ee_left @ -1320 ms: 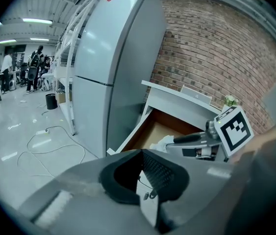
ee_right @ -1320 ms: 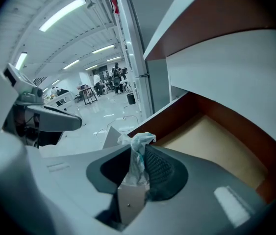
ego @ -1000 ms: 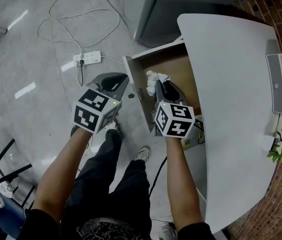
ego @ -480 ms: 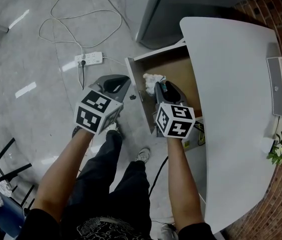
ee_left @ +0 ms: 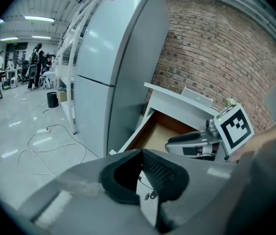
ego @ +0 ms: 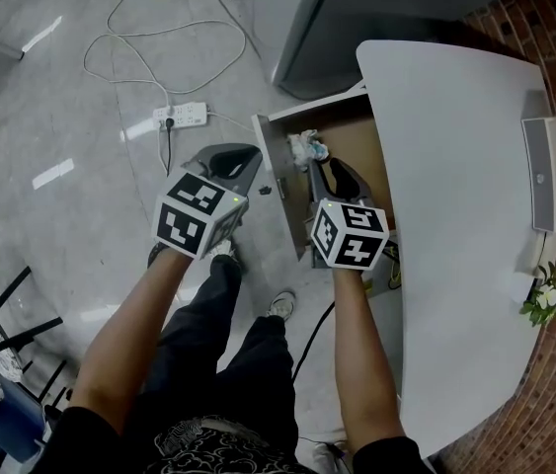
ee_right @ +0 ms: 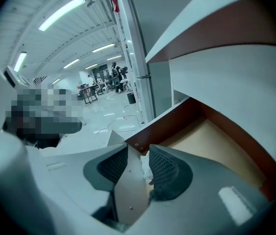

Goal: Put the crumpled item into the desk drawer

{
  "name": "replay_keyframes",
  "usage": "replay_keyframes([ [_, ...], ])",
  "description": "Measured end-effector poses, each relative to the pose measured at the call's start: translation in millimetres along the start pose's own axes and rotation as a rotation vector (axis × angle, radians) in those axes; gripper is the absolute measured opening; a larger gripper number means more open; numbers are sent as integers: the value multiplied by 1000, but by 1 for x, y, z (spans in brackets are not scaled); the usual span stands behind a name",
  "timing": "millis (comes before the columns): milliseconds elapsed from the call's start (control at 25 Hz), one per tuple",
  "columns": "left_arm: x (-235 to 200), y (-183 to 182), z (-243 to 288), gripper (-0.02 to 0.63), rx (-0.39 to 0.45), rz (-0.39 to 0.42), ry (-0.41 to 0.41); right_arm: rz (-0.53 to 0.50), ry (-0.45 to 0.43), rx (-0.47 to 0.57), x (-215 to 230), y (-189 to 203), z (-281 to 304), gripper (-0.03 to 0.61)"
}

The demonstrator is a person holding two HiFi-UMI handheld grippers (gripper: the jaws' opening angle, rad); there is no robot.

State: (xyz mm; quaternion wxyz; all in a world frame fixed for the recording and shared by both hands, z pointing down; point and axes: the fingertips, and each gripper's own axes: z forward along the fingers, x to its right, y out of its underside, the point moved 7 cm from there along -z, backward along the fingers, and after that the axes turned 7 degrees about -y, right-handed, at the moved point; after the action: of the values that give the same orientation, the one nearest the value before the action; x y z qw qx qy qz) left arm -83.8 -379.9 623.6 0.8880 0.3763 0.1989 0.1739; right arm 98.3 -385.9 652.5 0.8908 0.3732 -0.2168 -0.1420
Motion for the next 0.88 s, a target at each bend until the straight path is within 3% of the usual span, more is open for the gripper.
replay_keyframes([
  [880, -26, -78, -62, 0, 106, -21, -82, -124, -85, 44, -61, -101, -16, 123],
])
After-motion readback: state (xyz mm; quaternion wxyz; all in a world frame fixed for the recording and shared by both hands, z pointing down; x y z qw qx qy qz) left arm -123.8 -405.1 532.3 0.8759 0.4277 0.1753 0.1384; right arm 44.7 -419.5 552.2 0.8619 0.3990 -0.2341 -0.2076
